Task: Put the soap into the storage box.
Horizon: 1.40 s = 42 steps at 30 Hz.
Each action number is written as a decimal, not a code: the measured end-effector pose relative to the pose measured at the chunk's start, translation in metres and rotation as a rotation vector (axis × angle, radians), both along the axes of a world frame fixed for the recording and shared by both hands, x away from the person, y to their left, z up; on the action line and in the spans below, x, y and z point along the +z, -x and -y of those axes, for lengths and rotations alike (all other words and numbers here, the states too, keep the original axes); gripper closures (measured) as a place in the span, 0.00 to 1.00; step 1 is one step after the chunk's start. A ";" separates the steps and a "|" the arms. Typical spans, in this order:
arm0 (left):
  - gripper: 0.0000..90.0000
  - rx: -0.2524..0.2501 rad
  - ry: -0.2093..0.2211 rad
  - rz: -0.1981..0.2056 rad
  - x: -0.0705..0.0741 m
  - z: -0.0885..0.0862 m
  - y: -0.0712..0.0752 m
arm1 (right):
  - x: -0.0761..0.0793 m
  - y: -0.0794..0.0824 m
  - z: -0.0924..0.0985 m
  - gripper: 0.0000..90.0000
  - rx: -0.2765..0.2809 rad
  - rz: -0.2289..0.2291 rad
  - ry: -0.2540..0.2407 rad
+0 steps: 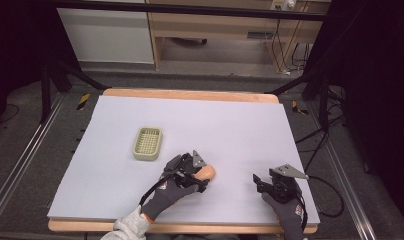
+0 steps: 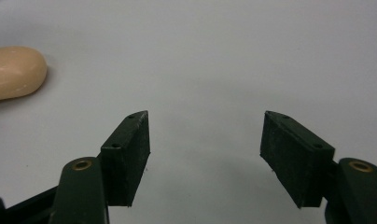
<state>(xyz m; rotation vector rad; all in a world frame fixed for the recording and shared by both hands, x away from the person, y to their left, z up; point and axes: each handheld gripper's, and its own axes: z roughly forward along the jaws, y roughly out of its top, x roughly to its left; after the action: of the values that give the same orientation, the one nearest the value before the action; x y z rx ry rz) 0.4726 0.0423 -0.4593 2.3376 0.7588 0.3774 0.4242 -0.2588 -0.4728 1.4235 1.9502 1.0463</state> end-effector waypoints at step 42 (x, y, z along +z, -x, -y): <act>0.35 -0.041 -0.032 -0.042 -0.005 0.007 -0.001 | 0.000 0.000 0.001 0.37 -0.002 -0.004 -0.008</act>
<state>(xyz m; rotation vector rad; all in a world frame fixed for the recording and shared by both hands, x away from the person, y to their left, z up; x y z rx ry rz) 0.4740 0.0356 -0.4647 2.3936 0.7281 0.3258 0.4246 -0.2600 -0.4730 1.4327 1.9497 1.0518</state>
